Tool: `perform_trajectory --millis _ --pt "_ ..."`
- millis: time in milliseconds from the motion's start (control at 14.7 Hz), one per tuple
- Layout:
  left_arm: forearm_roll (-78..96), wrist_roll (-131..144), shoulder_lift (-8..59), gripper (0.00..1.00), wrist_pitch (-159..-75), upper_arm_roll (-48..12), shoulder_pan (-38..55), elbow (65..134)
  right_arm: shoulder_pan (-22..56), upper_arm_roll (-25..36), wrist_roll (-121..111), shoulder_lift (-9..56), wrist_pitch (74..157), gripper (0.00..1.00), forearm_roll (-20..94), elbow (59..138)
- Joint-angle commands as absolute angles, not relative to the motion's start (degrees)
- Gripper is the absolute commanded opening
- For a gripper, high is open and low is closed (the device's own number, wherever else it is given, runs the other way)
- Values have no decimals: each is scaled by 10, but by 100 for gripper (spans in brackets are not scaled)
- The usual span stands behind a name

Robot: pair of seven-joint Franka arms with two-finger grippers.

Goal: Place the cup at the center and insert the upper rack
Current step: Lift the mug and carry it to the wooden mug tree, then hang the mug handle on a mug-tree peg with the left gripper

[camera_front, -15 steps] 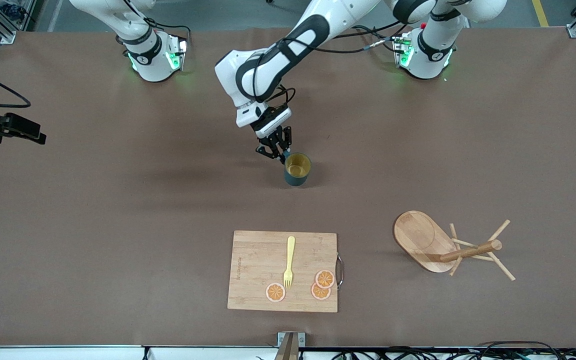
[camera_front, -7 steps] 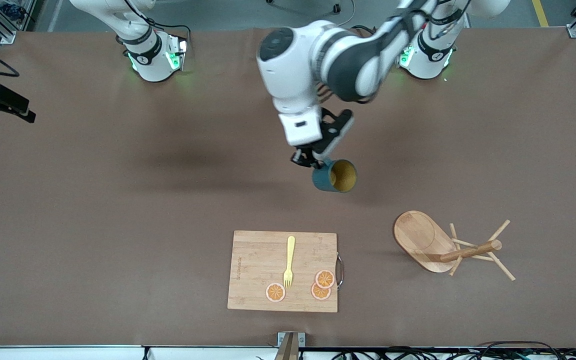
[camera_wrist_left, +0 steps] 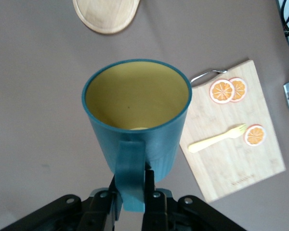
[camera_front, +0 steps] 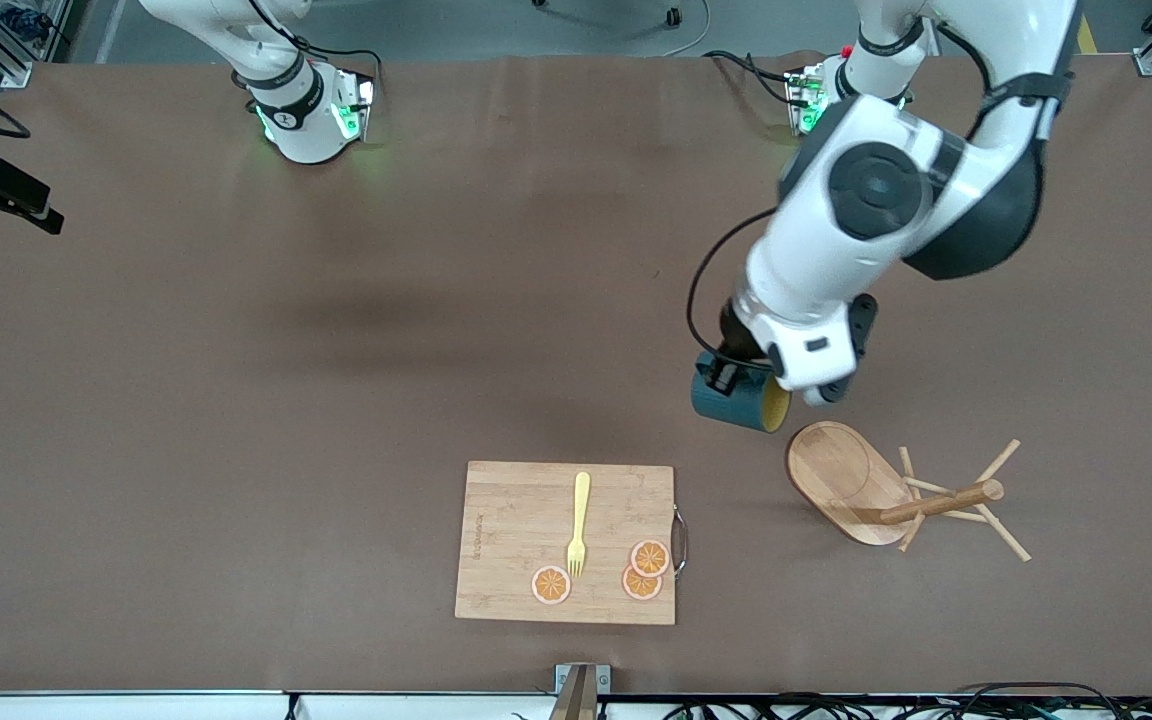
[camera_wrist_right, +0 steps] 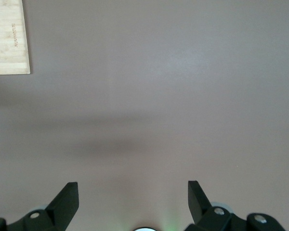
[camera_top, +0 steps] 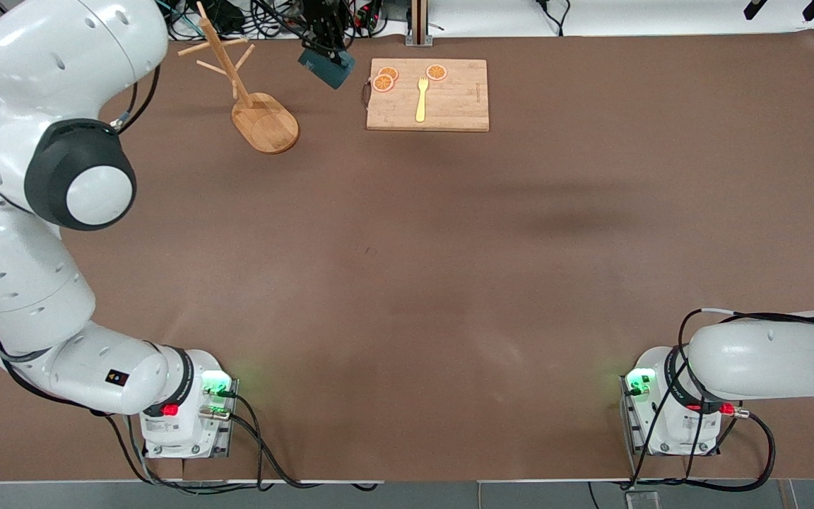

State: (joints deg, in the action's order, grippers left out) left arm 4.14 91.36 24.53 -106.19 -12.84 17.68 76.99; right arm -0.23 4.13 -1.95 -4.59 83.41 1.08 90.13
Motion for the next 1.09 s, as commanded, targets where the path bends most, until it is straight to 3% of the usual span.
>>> perform_trajectory --millis 0,545,1021 --pt "110 896 243 0 -1078 -133 145 775 -8 35 -33 -61 840 100 9 920" --pt "382 753 267 1 -1078 -131 -5 777 -8 33 -42 -64 824 100 -3 920" --pt "493 672 309 1 -1076 -131 -61 777 -7 33 -42 -64 820 100 -4 917"
